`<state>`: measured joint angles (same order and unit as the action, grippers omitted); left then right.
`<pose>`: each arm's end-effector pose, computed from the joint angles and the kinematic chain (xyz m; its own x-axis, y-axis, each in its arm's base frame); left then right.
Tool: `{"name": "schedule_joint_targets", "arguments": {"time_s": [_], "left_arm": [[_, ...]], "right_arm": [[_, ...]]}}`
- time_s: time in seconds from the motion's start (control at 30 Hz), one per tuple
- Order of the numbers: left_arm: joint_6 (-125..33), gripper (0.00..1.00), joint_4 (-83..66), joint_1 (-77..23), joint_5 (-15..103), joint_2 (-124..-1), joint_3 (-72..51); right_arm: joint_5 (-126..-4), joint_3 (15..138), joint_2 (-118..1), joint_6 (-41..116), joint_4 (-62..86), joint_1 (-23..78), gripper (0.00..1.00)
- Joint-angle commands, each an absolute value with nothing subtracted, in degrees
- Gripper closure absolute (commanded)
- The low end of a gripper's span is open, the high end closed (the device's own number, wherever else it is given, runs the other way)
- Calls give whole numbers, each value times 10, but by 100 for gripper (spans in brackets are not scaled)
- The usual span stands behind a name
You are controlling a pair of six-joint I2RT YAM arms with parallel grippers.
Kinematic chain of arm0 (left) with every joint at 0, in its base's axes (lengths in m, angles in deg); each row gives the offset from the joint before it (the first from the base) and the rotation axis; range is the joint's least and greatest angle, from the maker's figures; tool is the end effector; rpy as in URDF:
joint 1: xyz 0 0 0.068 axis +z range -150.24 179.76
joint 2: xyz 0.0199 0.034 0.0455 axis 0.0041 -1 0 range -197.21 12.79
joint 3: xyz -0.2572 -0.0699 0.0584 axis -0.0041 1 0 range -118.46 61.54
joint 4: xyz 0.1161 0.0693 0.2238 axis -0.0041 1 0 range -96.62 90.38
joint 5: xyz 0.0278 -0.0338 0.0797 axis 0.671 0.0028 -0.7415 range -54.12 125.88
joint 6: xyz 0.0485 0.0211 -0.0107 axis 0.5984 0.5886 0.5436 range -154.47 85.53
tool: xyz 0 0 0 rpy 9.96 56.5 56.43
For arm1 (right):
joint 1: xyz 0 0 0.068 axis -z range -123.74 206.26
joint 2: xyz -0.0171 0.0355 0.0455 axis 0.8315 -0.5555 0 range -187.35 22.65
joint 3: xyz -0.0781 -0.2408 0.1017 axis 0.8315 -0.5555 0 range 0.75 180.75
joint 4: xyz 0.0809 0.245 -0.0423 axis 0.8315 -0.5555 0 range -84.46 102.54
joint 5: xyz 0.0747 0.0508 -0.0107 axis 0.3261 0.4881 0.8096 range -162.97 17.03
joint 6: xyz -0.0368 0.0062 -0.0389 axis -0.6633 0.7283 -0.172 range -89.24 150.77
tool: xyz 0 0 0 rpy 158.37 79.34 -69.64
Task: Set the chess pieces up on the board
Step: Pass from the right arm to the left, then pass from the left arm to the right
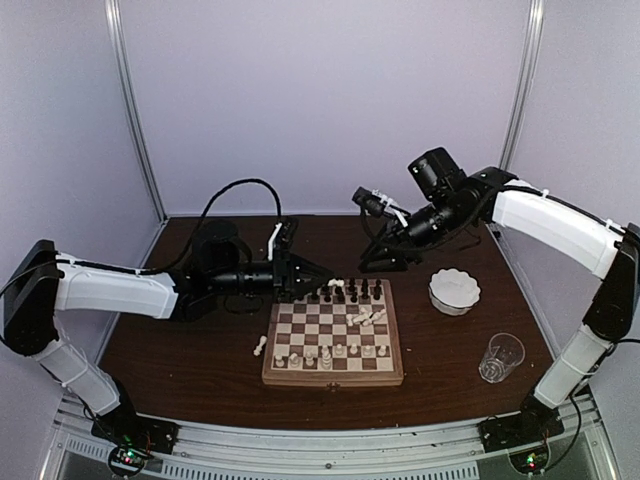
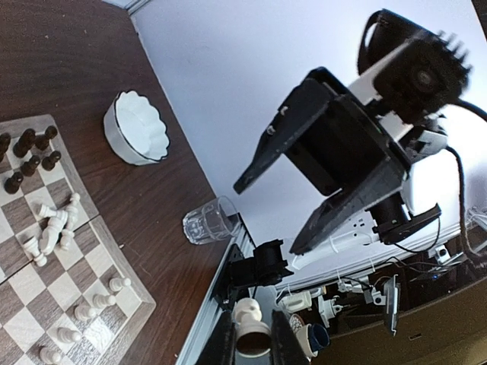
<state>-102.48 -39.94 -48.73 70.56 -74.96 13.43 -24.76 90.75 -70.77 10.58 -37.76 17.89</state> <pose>0.2097 -0.2675 0.2559 -0.9458 -0.0818 -0.3143 0.3035 0.1221 -0.9450 0.2515 0.2330 0.3434 -0.3312 -0.5555 -0.7627 -0.9309 0.0607 0.3601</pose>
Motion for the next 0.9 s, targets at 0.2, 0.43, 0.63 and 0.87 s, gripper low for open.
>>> {"name": "schedule_joint_targets", "arguments": {"time_s": [0.2,0.43,0.63,0.87], "left_arm": [[-1050,88,-541,-483,693,-790,122],[-1049,88,-548,-476,686,-789,130],[-1054,88,-563,-469,679,-789,138],[-1064,88,-586,-462,680,-790,147]], "right_arm": [[6,804,-737,432,-61,207,54],[27,789,-746,491,-6,207,54],[24,781,-747,497,-3,207,56],[21,778,-752,503,3,207,61]]}}
